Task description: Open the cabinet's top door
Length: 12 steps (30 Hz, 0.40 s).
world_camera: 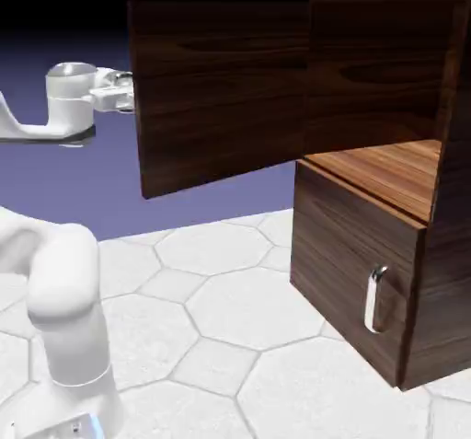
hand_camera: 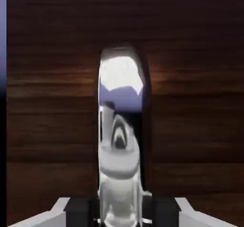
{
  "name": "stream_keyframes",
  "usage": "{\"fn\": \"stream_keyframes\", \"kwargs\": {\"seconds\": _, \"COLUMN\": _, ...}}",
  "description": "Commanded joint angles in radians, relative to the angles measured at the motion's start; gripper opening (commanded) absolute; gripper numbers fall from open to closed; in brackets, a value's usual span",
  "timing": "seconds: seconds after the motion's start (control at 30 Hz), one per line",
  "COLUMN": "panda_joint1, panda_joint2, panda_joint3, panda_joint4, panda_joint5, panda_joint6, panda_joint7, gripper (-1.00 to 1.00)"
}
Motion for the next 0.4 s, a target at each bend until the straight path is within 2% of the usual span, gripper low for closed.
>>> {"fn": "stream_keyframes", "kwargs": {"seconds": 0.0, "panda_joint1": -0.036, "panda_joint2": 0.003, "panda_joint3": 0.029, "panda_joint4": 0.034, "panda_joint5": 0.011, "panda_joint6": -0.024, "panda_joint7": -0.004, "gripper": -1.00}}
{"fn": "stream_keyframes", "kwargs": {"seconds": 0.37, "panda_joint1": -0.425, "panda_joint2": -0.049, "panda_joint3": 0.271, "panda_joint4": 0.411, "panda_joint5": 0.100, "panda_joint6": -0.266, "panda_joint7": -0.089, "gripper": -1.00}}
